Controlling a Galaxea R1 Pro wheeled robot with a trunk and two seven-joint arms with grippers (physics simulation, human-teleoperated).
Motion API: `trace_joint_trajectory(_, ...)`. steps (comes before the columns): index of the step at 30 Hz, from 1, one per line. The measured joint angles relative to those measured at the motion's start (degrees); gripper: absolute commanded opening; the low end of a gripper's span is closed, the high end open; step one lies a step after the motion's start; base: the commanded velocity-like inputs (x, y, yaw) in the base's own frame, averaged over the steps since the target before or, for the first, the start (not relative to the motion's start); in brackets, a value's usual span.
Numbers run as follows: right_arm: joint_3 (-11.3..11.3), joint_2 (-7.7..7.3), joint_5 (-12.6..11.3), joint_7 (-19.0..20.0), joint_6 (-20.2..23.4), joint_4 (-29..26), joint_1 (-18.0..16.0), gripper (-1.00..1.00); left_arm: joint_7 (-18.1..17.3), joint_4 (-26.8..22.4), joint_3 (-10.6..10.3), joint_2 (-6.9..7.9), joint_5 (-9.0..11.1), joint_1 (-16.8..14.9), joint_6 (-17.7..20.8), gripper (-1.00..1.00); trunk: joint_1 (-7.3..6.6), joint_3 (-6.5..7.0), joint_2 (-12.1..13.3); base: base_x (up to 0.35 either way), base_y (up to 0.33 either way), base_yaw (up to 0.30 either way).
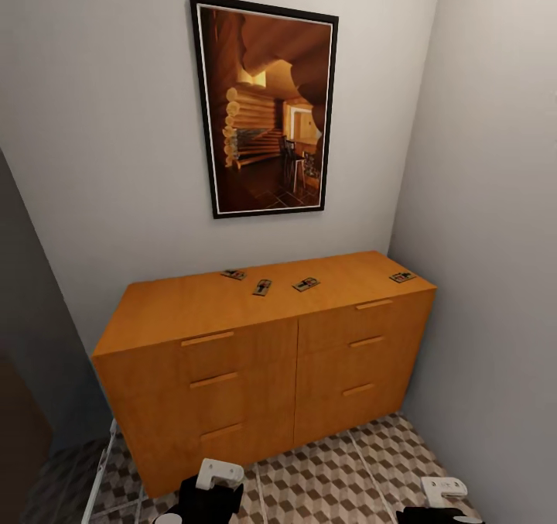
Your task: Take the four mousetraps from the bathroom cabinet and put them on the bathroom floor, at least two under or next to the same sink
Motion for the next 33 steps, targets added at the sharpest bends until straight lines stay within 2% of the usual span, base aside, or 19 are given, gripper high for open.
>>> trace_joint_trajectory(11, -0.07, 0.01, -0.02, -0.01, 0.07, 0.0, 0.0, 1.0, 0.08, -0.32, -0.3, -0.2, -0.06, 0.0, -0.21, 1.0, 0.0, 0.0, 0.0, 0.0, 0.0, 0.0)
trace_joint_trajectory(18, -0.15, -0.05, -0.08, -0.05, -0.06, -0.07, 0.0, 1.0, 0.04, -4.57, -0.92, -0.65, -0.28, 0.0, 0.15, 1.0, 0.0, 0.0, 0.0, 0.0, 0.0, 0.0)
trace_joint_trajectory(21, -0.18, -0.15, -0.09, -0.07, -0.02, -0.13, 0.0, 1.0, 0.08, -7.39, -2.44, -1.38, -0.41, 0.0, 0.26, 1.0, 0.0, 0.0, 0.0, 0.0, 0.0, 0.0)
trace_joint_trajectory(24, -0.19, -0.26, -0.09, -0.07, 0.0, -0.39, 0.0, 1.0, 0.2, -10.39, -5.03, -2.13, -0.61, 0.0, 0.32, 1.0, 0.0, 0.0, 0.0, 0.0, 0.0, 0.0)
trace_joint_trajectory(25, -0.19, -0.26, -0.1, -0.07, 0.0, -0.39, 0.0, 1.0, 0.2, -10.42, -5.06, -2.13, -0.65, 0.0, 0.32, 1.0, 0.0, 0.0, 0.0, 0.0, 0.0, 0.0)
trace_joint_trajectory(31, -0.2, -0.35, -0.1, -0.1, 0.05, -1.61, 0.0, 1.0, 0.39, -13.62, -10.14, -3.1, -1.93, -0.17, 0.3, 1.0, 0.0, 0.0, 0.0, 0.0, 0.0, 0.0)
trace_joint_trajectory(33, -0.2, -0.37, -0.08, -0.1, 0.06, -1.92, 0.0, 1.0, 0.38, -13.86, -10.87, -3.26, -2.25, -0.3, 0.31, 1.0, 0.0, 0.01, 0.0, 0.0, 0.0, 0.0)
